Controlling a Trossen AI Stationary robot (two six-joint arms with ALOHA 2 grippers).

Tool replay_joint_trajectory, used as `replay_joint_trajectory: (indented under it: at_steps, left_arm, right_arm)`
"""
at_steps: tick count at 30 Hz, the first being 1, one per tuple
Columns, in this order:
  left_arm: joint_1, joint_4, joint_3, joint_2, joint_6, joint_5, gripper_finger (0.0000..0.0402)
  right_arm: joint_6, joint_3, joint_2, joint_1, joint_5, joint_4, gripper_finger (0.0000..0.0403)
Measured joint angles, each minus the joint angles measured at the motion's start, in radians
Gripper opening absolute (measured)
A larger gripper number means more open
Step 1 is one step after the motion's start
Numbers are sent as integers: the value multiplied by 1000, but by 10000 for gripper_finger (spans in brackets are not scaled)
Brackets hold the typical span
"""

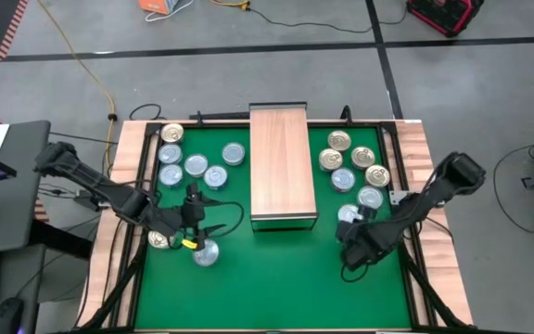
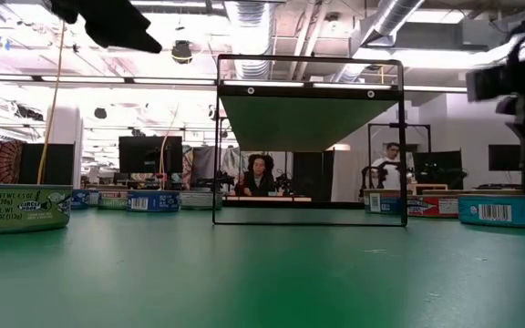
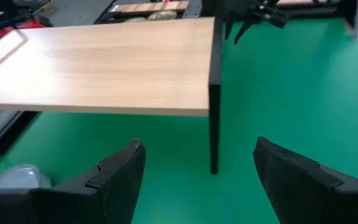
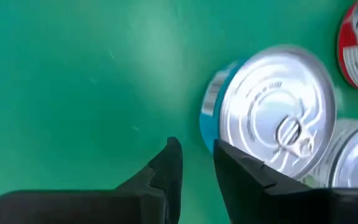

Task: Stack canned seafood by type on shelf
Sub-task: Put the light blue tuna can on the shelf

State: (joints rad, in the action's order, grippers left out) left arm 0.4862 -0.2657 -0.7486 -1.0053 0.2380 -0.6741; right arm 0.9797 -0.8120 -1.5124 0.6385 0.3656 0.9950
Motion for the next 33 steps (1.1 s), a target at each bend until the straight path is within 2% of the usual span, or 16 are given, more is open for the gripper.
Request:
replay_joint_trajectory:
  at_steps: [5,9,13,16,18,21,24,28,33]
  left_arm:
    - [0,26,0,-35,-46,-61,288]
    - [5,54,0,-45,-62,-64,288]
    - [5,50,0,-44,-39,-59,288]
    - [4,36,0,-44,0,18,288]
    - [5,5,0,-44,25,129,288]
    - [26,-37,0,-44,67,362,288]
    - [74,-71,0,-44,131,478,288]
    - [146,-145,0,-44,238,501,288]
    - [213,-227,1,-44,374,458,288]
  right_arm:
    - [69,0,-86,48,35,53,122]
    - [112,-15,-101,94,65,57,121]
    - [169,-34,-61,140,143,86,121]
    - [197,-36,0,152,182,57,121]
    - [166,-35,45,152,182,-38,121]
    - [24,-35,90,148,185,-302,121]
    - [-189,-36,90,130,186,-586,121]
    - [-410,-37,24,77,183,-863,121]
    - [-533,-37,-76,1,155,-1034,121]
